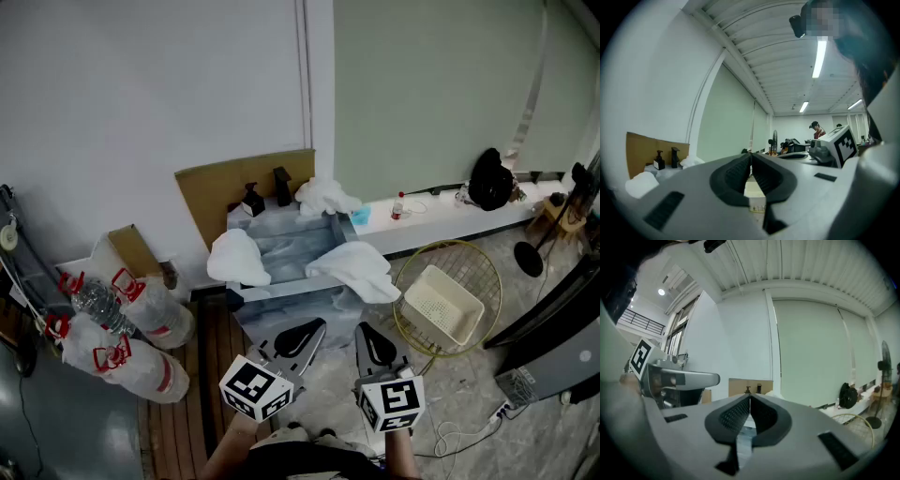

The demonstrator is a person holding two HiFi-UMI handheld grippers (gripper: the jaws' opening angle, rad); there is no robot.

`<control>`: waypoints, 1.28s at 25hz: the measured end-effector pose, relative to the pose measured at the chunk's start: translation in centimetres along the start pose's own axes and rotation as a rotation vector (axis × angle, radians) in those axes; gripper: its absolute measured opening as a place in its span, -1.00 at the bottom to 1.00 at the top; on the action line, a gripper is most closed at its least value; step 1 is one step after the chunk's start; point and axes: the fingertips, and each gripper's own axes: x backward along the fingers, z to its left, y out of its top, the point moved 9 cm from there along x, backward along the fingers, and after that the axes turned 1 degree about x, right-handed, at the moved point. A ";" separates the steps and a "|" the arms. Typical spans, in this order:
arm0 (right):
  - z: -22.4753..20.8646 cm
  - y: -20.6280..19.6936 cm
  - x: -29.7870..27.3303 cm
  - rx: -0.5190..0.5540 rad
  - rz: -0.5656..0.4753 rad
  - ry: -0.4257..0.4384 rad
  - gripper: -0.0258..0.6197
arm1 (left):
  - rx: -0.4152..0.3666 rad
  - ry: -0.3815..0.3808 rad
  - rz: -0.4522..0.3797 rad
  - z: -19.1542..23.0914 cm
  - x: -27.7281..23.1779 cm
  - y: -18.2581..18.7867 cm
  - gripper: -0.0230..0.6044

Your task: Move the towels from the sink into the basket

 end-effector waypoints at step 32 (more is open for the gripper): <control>-8.6 -3.7 -5.1 -0.097 -0.009 0.003 -0.90 | 0.010 0.026 0.113 2.6 -7.1 -3.6 -0.88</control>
